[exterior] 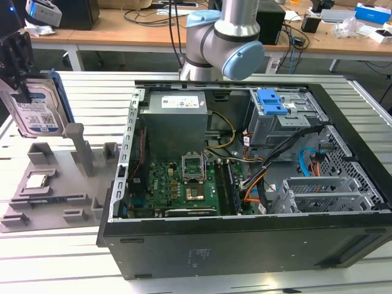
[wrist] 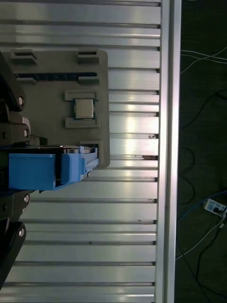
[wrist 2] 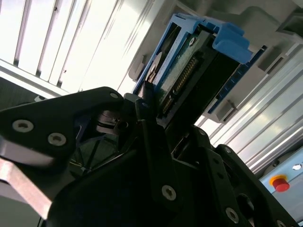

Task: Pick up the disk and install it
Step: 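Pick up the disk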

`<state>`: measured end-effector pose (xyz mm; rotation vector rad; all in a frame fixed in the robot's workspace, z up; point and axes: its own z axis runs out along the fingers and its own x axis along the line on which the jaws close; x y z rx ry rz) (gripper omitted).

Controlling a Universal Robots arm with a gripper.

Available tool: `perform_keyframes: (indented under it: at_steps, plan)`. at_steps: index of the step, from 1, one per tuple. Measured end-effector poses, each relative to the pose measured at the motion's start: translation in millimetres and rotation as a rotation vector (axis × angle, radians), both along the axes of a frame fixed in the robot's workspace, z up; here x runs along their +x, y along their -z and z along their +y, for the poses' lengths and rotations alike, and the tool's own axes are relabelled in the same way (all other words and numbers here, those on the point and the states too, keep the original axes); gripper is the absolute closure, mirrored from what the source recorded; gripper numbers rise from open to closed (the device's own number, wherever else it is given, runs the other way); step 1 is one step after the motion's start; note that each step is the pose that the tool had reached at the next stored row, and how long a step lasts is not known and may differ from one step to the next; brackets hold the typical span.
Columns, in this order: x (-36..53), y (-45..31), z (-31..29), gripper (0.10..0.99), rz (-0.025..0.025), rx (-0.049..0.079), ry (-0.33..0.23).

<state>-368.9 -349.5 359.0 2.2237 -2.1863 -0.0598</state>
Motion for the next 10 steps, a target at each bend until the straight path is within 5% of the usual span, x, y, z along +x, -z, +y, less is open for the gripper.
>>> perform_keyframes:
  at_steps: [10]
  plan:
    - [0.1,-8.7,0.0,0.725,0.0000,0.000,0.000]
